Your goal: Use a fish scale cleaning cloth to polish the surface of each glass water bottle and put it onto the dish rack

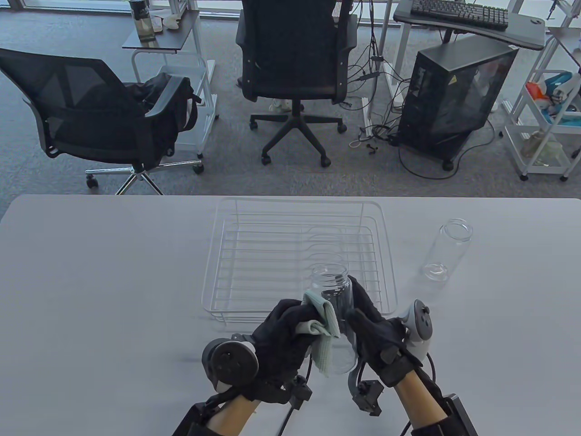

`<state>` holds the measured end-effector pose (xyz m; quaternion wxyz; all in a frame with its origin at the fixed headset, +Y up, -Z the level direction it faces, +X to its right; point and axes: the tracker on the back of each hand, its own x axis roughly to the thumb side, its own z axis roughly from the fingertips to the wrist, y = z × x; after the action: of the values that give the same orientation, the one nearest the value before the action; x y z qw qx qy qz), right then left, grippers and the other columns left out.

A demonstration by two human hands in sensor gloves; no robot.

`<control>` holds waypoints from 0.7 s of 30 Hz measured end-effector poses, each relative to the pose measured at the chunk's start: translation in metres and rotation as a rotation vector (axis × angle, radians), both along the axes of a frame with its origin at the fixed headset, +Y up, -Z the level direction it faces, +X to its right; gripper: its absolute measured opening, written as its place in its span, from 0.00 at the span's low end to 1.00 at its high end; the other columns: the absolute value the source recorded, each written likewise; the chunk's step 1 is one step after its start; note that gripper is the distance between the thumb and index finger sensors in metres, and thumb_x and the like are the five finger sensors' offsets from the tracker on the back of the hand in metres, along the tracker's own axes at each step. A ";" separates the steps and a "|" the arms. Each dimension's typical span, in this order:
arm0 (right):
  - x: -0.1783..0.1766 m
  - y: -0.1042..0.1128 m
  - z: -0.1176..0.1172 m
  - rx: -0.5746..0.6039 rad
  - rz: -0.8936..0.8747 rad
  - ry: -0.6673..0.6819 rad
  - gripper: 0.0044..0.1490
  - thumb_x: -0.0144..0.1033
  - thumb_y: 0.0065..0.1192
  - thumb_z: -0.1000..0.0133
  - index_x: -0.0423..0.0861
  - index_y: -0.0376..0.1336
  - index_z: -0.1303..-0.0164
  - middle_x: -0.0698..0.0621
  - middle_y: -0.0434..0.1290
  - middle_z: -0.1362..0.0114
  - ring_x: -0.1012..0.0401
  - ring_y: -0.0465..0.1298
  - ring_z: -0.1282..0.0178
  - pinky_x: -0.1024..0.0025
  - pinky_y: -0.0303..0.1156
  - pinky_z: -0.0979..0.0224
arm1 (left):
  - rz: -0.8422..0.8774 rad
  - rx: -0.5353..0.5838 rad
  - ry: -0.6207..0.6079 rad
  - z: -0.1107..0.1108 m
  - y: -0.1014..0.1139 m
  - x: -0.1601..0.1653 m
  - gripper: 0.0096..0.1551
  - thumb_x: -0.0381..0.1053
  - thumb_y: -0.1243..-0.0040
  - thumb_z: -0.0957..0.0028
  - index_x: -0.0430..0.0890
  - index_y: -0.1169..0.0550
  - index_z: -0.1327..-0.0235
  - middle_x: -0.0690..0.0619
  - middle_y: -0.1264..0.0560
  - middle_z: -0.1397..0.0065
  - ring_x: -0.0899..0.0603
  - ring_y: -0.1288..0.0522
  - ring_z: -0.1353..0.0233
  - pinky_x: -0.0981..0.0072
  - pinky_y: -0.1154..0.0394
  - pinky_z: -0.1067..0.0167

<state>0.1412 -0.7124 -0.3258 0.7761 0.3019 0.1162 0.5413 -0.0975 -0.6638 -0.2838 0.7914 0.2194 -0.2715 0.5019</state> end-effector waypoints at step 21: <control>0.002 -0.002 0.000 0.062 0.079 -0.172 0.62 0.60 0.67 0.43 0.52 0.32 0.16 0.39 0.52 0.17 0.38 0.63 0.31 0.39 0.63 0.35 | -0.007 -0.049 -0.027 -0.002 -0.006 0.001 0.21 0.52 0.37 0.40 0.59 0.29 0.34 0.46 0.26 0.33 0.39 0.20 0.43 0.46 0.21 0.43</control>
<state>0.1429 -0.7140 -0.3260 0.7515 0.2731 0.0442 0.5990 -0.0961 -0.6701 -0.2858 0.7946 0.1925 -0.2705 0.5084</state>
